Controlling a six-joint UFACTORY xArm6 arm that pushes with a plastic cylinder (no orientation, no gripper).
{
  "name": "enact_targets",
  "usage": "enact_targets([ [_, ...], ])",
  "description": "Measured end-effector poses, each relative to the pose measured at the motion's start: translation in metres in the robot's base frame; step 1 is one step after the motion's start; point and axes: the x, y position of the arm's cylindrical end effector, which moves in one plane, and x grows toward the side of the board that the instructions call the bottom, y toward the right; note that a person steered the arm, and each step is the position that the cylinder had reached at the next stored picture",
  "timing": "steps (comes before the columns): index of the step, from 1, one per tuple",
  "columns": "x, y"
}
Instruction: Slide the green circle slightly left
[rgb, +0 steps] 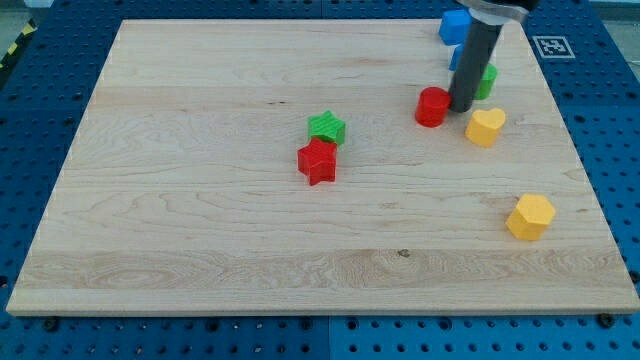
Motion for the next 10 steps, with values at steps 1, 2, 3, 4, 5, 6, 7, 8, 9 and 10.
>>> enact_targets([
  [1, 0.001, -0.035],
  [2, 0.017, -0.067],
  [3, 0.04, -0.093],
  [4, 0.001, -0.077],
  [5, -0.031, -0.027],
  [6, -0.019, -0.014],
  [7, -0.002, -0.013],
  [8, -0.002, 0.01],
  [9, -0.002, 0.046],
  [10, -0.002, 0.084],
])
